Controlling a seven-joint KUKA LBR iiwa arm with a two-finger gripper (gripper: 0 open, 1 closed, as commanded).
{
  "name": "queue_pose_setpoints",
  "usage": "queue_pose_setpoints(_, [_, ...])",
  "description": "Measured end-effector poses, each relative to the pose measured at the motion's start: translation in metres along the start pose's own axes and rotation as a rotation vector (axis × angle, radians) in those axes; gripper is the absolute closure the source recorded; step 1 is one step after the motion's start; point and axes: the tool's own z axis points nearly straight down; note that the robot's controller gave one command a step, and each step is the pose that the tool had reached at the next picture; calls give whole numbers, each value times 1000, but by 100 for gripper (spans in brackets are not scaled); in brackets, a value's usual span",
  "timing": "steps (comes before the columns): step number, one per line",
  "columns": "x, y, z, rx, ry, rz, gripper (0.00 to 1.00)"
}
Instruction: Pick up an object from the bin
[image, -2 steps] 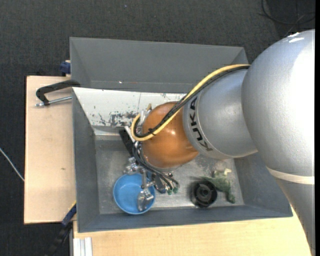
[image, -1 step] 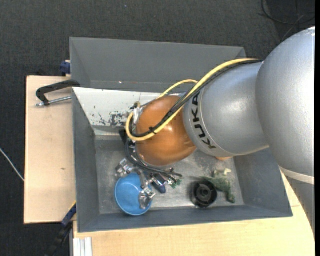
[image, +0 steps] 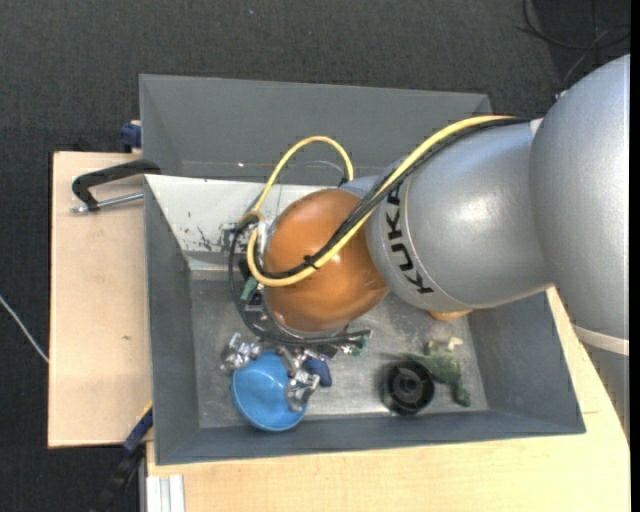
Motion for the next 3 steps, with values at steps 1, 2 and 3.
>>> queue_pose_setpoints(1, [-11,8,33,-3,1,-549,0])
queue_pose_setpoints(2, [-12,8,32,-3,2,-546,0])
queue_pose_setpoints(3, [-15,7,29,4,-4,-547,100])
